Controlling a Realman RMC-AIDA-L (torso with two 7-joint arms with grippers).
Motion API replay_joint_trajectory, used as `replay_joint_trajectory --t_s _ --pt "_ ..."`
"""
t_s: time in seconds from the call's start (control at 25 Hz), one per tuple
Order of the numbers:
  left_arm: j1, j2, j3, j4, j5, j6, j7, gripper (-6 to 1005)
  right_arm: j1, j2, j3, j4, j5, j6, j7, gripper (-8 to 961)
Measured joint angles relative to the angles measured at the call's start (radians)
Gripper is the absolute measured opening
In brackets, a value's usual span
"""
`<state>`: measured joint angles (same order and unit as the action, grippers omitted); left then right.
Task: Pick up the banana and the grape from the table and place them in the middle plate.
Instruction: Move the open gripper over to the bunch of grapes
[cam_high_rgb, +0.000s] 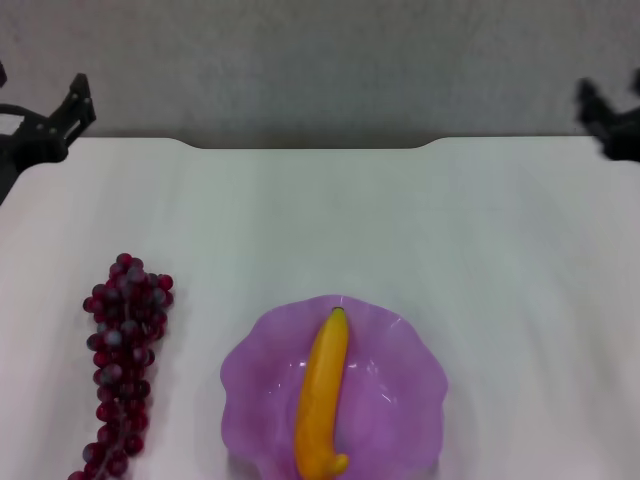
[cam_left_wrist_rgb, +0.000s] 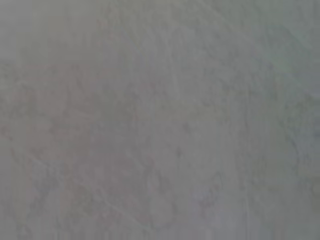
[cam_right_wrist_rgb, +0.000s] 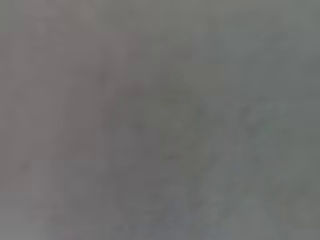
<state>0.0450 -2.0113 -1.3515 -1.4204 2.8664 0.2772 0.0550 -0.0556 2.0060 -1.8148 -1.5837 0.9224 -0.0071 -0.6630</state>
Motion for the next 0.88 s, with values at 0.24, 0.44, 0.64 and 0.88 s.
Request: replay_joint_trajectory --t_s 0.24,0.44,0.64,0.88 --pt "-0.009 0.005 -0.011 -0.045 0.004 -0.164 0.023 858 -0.091 -0.001 -0.006 -0.021 0.005 -0.139 0.006 582" --pt "-0.029 -0.002 -0.03 -0.104 -0.003 -0.352 0.068 858 -0.117 -0.002 -0.006 -0.038 0.004 -0.162 0.005 578" --pt "-0.055 -0.015 -0.087 -0.146 -0.027 -0.546 0.078 857 -0.12 -0.001 -0.009 -0.039 0.001 -0.165 0.002 576" --pt "-0.126 -0.017 -0.152 -0.14 -0.04 -0.773 0.075 857 -0.118 -0.001 -0.01 -0.037 0.001 -0.165 0.002 578"
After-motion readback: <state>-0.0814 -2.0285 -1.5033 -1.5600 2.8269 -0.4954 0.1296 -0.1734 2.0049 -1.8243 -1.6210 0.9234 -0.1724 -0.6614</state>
